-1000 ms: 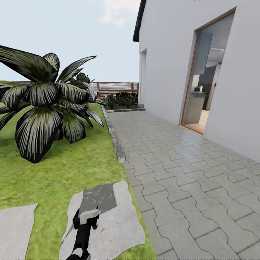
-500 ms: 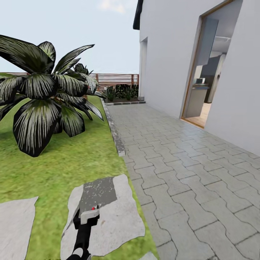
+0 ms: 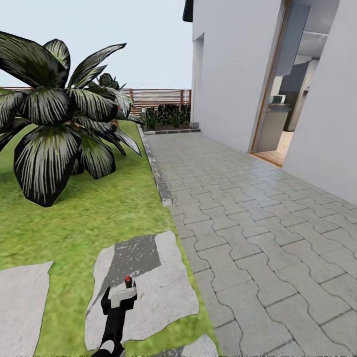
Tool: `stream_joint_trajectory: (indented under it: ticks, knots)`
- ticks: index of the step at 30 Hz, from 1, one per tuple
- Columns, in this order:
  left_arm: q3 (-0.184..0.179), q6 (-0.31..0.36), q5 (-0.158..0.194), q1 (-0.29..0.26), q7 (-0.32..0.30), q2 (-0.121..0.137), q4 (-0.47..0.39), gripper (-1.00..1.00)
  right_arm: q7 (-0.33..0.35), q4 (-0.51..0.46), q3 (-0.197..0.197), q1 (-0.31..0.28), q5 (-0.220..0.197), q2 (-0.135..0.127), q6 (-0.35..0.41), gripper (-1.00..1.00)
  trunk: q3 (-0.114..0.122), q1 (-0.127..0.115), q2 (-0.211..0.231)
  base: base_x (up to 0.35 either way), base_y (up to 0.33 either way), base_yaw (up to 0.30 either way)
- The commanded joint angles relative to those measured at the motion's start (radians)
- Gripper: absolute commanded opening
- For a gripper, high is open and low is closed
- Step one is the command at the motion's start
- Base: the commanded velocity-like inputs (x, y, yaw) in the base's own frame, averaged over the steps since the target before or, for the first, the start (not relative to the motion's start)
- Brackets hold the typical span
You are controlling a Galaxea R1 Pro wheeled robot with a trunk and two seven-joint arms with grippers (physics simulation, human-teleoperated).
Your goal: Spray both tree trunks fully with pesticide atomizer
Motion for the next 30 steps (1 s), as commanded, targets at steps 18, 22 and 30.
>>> stream_joint_trajectory:
  ticks: [18, 22, 30]
  knots:
    - [-0.001, -0.004, -0.003, -0.001, 0.01, -0.021, -0.003, 1.0, 0.0, -0.001, 0.002, 0.0, -0.008, 0.0, -0.003, 1.0, -0.071, 0.008, -0.005, 0.0, 0.0, 0.0]
    - [0.0, -0.004, -0.003, -0.001, 0.011, -0.029, -0.004, 1.0, 0.0, -0.001, 0.002, 0.0, -0.008, 0.0, -0.003, 1.0, -0.086, 0.01, -0.006, 0.0, 0.0, 0.0]
    - [0.001, -0.005, -0.002, -0.001, 0.011, -0.044, -0.005, 1.0, 0.0, -0.001, 0.002, 0.0, -0.008, 0.0, -0.004, 1.0, -0.117, 0.013, -0.007, 0.0, 0.0, 0.0]
